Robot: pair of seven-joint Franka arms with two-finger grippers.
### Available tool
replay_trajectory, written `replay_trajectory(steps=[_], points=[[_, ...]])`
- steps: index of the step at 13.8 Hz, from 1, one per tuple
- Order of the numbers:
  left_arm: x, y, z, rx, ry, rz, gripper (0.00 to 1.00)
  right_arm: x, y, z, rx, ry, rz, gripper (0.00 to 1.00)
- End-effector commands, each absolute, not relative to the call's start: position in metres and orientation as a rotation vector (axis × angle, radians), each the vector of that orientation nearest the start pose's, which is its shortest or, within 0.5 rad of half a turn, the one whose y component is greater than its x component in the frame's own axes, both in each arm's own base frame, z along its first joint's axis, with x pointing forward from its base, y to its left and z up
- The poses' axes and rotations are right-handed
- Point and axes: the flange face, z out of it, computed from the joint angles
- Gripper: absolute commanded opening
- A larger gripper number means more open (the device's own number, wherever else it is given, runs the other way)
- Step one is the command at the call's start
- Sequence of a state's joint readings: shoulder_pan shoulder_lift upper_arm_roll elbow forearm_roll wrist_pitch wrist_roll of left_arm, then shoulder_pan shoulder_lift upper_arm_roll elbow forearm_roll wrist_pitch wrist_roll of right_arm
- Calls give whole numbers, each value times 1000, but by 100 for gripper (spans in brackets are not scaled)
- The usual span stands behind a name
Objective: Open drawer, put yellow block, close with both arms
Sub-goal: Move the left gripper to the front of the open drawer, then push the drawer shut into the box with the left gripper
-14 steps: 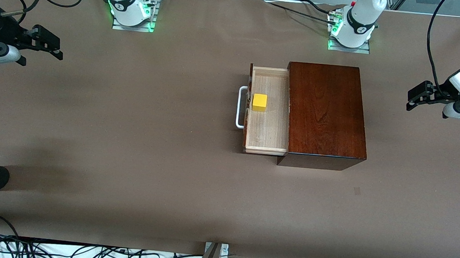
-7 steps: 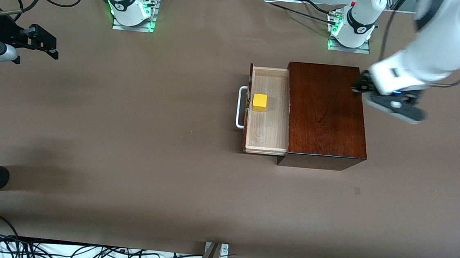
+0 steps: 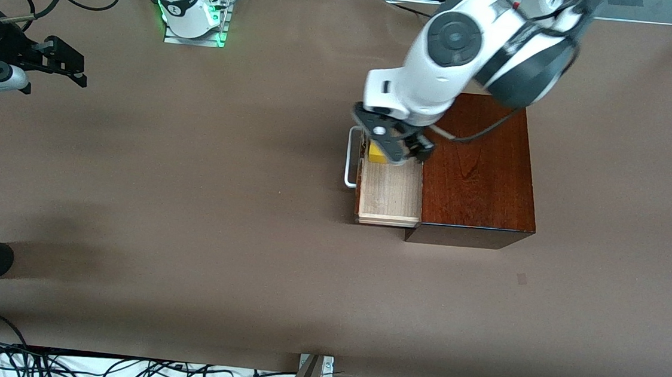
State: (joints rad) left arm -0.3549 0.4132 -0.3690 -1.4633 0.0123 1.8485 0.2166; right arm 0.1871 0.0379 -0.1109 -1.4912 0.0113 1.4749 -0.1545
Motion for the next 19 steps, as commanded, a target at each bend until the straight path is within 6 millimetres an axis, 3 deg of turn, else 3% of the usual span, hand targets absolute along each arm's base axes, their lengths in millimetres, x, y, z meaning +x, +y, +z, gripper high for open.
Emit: replay_trajectory(steps=[1,4,6,10,15,19], points=[[532,-464,420,-2773,1809,-24,100,556,39,635,-3126,-315,77,100],[530,-487,367,-2505,2193,-47,100,561,34,631,-3126,-299,67,100],[524,-497,344,-2382,2260,-21,100,562,36,632,-3128,-304,53,100],[478,-538,329,-2261,2329,10,100,563,28,632,-3131,-282,48,100],[475,-537,285,-2144,2297,75,100,567,30,626,-3127,-285,52,100],[483,-523,279,-2156,2267,117,100,567,31,626,-3126,-284,54,100]])
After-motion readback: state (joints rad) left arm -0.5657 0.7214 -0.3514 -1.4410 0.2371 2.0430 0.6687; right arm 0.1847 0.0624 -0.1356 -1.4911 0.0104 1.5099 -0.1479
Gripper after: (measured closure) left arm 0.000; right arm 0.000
